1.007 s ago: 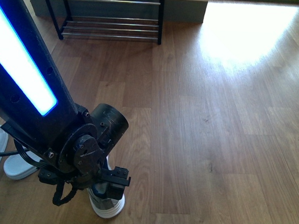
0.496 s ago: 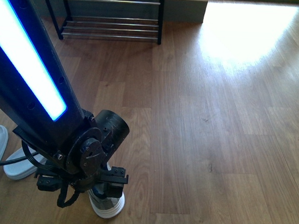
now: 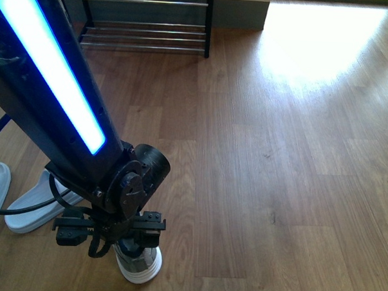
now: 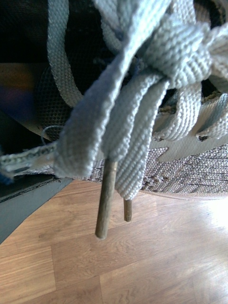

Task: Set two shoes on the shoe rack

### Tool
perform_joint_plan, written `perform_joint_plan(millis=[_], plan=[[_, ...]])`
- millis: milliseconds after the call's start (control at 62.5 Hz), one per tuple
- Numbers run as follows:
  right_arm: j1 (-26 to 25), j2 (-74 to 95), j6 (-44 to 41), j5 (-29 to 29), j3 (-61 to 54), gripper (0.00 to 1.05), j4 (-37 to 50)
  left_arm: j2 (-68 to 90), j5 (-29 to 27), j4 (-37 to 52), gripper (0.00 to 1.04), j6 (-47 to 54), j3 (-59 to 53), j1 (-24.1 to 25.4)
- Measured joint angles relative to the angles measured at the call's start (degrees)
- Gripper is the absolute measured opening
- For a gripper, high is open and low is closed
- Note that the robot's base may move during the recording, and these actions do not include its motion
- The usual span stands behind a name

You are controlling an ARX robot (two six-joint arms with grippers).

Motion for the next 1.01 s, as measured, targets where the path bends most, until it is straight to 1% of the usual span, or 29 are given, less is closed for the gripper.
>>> perform_joint_plan(millis=[288, 480, 512, 528, 640, 656, 735, 751, 911, 975, 1007], plan=[[0.00, 0.00, 0.00, 0.00, 0.00, 0.03, 0.00, 3.19, -0.15, -1.16, 0.95, -1.09, 3.78, -0.11], [0.00, 0.00, -0.02, 0.00, 0.00, 0.03, 0.00, 3.54, -0.20, -1.20, 0.95, -1.05, 4.13, -0.11], [0.00, 0.00, 0.00, 0.00, 0.00, 0.03, 0.00, 3.56, -0.20, -1.22, 0.92, -1.03, 4.13, -0.11], [0.00, 0.00, 0.00, 0.00, 0.00, 0.03, 0.00, 3.56, -0.17, -1.22, 0.88, -1.03, 4.11, -0.11], [0.00, 0.00, 0.00, 0.00, 0.02, 0.03, 0.00, 4.02, -0.17, -1.20, 0.74, -0.96, 4.11, -0.26], [0.00, 0.00, 0.00, 0.00, 0.00, 0.03, 0.00, 4.17, -0.28, -1.22, 0.70, -0.87, 4.13, -0.33], [0.00, 0.00, 0.00, 0.00, 0.00, 0.03, 0.00, 4.48, -1.11, -1.44, 0.61, -0.42, 4.11, -0.55], [0.00, 0.00, 0.00, 0.00, 0.00, 0.03, 0.00, 4.68, -1.77, -1.49, 0.57, -0.02, 4.11, -0.66], [0.00, 0.00, 0.00, 0.00, 0.00, 0.03, 0.00, 5.16, -1.86, -0.90, 0.38, 0.48, 3.54, -1.42], [0.00, 0.00, -0.02, 0.00, 0.00, 0.03, 0.00, 5.16, -1.79, -0.37, 0.27, 0.48, 2.93, -1.81], [0.00, 0.00, 0.00, 0.00, 0.02, 0.03, 0.00, 5.16, -1.79, -0.33, 0.23, 0.52, 2.80, -1.90]])
